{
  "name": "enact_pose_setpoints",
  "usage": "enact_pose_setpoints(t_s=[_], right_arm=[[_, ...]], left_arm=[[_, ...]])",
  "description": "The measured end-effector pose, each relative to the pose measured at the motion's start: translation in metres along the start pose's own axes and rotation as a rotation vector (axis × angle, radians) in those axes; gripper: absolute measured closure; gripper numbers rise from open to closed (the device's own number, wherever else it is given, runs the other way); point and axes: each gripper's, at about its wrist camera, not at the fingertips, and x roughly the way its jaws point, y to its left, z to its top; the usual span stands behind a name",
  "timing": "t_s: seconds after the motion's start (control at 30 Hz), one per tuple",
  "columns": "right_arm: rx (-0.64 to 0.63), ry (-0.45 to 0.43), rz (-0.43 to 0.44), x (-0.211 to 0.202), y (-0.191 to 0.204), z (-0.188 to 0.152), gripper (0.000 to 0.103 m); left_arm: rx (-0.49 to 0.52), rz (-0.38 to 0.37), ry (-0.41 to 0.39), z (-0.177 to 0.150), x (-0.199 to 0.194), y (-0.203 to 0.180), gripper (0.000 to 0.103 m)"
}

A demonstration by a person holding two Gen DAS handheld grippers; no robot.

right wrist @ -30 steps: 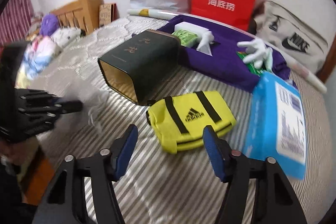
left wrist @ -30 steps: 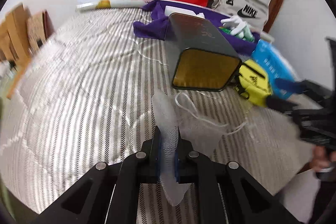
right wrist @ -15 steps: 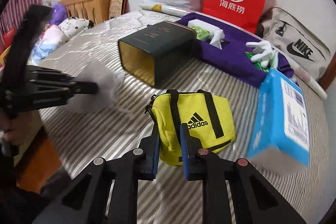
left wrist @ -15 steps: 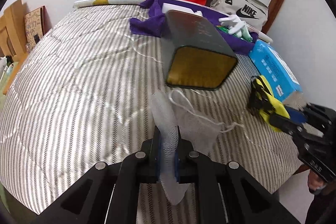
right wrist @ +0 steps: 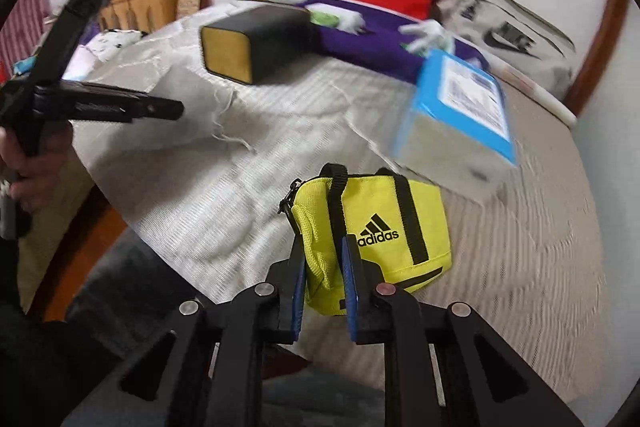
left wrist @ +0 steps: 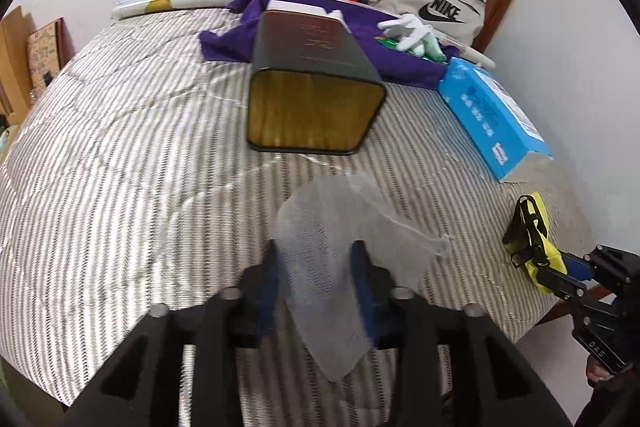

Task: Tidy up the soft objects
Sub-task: 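Carry the mesh bag and yellow pouch toward the purple towel with both grippers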

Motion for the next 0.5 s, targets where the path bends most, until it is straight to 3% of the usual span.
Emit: enact_pose_setpoints(t_s=[0.1,0.17,0.23,0.3,0.37,0.43,0.5], right_arm=[[0.009,0.006,-0.024,0.002,-0.01,-0.006,0.081],[0.017,0.003,-0.032,0.005,-0.016,-0.007,0.069],[0.034,0.004,-0.035,0.007,-0.02,-0.006,0.054],[0.057,-0.017,-0.02,0.004,-0.024,-0.005,0.047],[0.071,-0.037,-0.007,0.001,-0.028,-0.004,0.028],[0.076,-0.056,-0.023,-0.002,-0.031,-0.004,0.023],[0.091,-0.065,-0.052,-0.001,-0.038,-0.004,0.021]], left_arm=[[0.027,0.0,0.003,-0.001,0.002,-0.011,0.045],[0.037,0.008,0.006,0.0,0.005,-0.017,0.036],[0.042,0.023,0.014,0.0,0.006,-0.021,0.036],[0.037,0.031,0.023,0.001,0.005,-0.022,0.036],[0.029,0.026,0.027,0.001,0.003,-0.023,0.036],[0.026,0.02,0.031,0.002,0.002,-0.026,0.035],[0.036,0.014,0.035,0.003,0.004,-0.032,0.029]])
